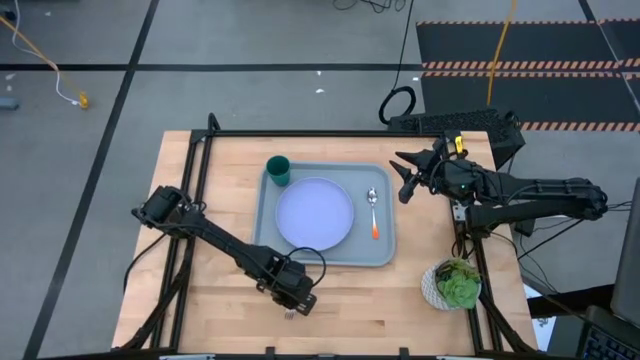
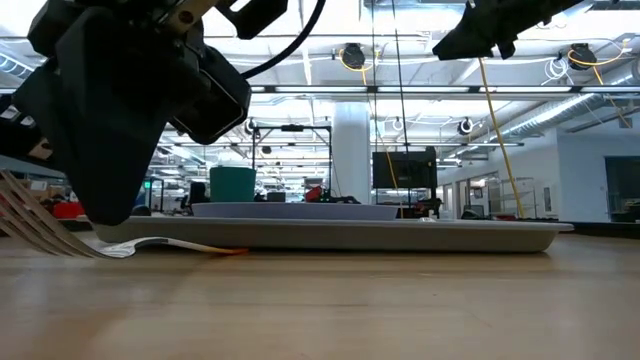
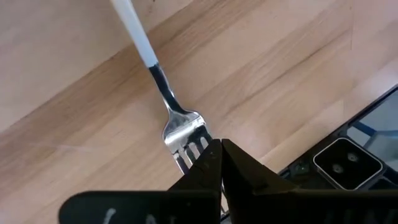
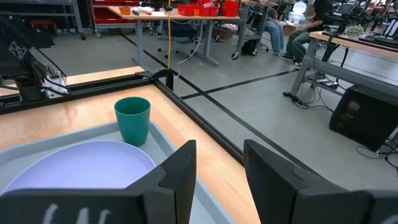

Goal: Pick and place plate/cup/fork/spoon on tray
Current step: Put the orange fork on the gray serving tray in between the violet plate and orange spoon

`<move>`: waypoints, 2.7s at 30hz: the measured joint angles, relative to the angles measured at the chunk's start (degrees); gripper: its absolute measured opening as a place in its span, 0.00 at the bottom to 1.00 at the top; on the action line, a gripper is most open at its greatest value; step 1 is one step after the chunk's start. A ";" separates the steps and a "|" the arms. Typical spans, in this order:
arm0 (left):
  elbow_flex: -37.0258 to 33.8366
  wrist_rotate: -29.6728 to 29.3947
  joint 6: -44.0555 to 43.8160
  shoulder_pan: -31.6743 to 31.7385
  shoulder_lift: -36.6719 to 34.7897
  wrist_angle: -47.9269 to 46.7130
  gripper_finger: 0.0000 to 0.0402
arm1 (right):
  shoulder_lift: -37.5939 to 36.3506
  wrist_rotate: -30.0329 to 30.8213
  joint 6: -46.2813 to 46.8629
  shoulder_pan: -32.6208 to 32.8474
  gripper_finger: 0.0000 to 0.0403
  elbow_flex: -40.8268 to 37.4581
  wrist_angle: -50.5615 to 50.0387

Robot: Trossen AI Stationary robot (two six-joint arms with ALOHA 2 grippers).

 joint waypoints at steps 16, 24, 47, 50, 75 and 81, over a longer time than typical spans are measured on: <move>0.00 0.43 2.33 2.23 -0.02 -0.04 0.13 | 0.00 -0.02 0.09 0.00 0.32 0.02 -0.13; 0.00 0.64 5.27 2.54 -0.09 -1.57 0.21 | 0.00 -0.02 0.02 0.00 0.32 0.02 -0.46; -0.06 -16.10 6.76 4.35 -7.55 -16.63 0.21 | 0.02 -0.04 0.00 -0.01 0.32 0.07 -0.49; 0.02 -18.73 8.45 4.31 -6.63 -9.28 0.21 | 0.01 -0.04 0.00 -0.01 0.32 0.07 -0.89; -0.04 -20.69 4.40 1.66 -2.40 -12.42 0.36 | 0.01 -0.02 -0.02 0.00 0.32 0.07 -0.87; 0.03 -18.22 6.62 1.68 -1.06 -8.42 0.44 | -0.02 -0.02 -0.02 -0.02 0.32 0.07 -0.84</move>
